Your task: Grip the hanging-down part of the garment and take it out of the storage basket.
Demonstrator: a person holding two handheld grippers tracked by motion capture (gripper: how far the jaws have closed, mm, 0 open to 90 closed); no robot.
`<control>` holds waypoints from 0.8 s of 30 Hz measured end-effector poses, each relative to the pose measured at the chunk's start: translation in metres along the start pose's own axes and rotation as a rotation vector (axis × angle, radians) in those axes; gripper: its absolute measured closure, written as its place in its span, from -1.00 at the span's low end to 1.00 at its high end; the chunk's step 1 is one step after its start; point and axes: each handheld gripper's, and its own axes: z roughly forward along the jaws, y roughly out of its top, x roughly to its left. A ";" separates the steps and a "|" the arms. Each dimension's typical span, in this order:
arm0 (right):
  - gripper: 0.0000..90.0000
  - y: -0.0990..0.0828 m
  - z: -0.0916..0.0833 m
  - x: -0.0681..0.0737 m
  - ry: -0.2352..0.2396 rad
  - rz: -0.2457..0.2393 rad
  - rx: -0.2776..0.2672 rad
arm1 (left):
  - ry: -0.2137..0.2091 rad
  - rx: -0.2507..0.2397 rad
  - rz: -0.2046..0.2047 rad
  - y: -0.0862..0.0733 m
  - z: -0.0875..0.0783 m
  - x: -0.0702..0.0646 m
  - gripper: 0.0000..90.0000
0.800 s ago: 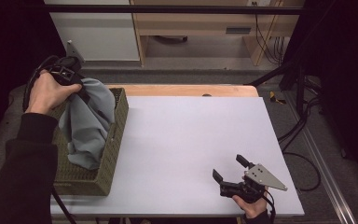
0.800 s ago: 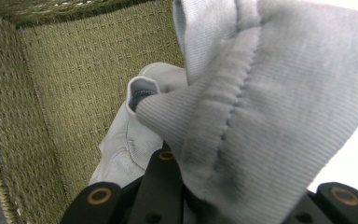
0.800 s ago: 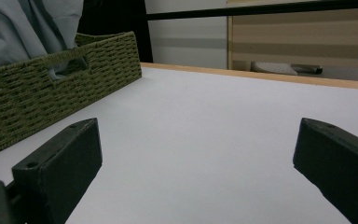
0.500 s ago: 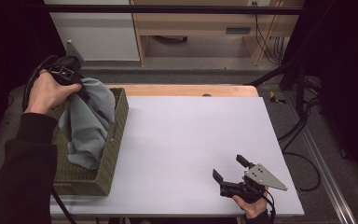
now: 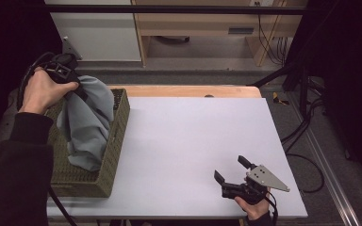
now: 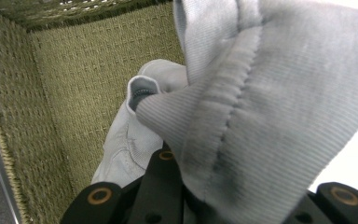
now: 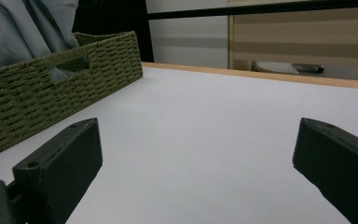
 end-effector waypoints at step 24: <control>-0.94 0.007 0.006 0.005 0.017 0.003 -0.001 | 0.033 -0.097 0.016 -0.010 -0.067 -0.012 0.85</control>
